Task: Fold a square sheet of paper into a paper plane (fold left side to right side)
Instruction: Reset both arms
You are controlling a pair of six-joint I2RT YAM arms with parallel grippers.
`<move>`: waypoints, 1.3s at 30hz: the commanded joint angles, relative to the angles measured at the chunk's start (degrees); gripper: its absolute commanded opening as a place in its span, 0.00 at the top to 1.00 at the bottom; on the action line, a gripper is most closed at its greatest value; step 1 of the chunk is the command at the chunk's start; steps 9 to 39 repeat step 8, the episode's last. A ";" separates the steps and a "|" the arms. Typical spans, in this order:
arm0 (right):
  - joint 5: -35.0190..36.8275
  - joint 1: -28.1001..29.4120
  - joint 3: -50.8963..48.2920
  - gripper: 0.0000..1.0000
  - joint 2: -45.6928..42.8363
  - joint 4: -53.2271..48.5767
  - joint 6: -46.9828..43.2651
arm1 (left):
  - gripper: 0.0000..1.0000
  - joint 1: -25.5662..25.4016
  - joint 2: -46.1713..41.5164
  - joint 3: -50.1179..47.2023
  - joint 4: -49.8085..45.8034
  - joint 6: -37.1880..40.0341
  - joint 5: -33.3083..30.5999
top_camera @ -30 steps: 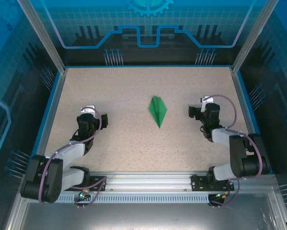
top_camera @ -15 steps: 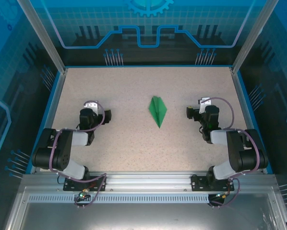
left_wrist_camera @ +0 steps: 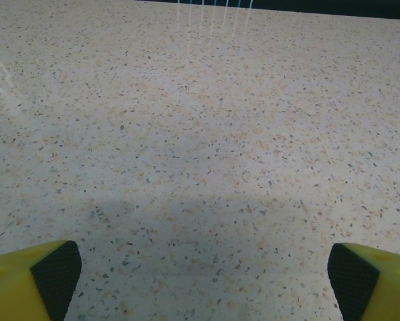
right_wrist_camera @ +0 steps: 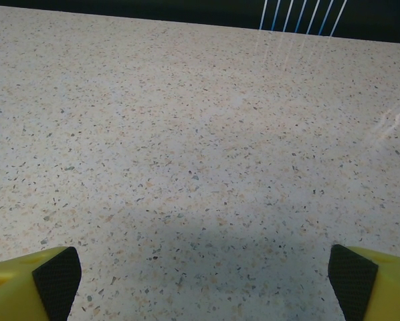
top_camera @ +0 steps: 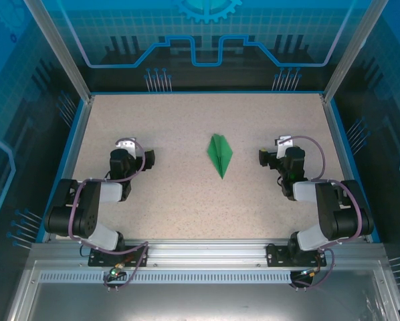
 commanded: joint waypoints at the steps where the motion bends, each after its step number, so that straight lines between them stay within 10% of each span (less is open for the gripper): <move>1: -1.05 0.53 0.88 0.01 0.38 0.81 -0.99 | 0.01 0.60 -0.24 1.04 0.90 0.75 1.48; 39: -2.82 0.18 0.84 0.01 0.47 0.90 -1.33 | 0.01 0.58 -0.25 1.07 0.77 0.80 1.58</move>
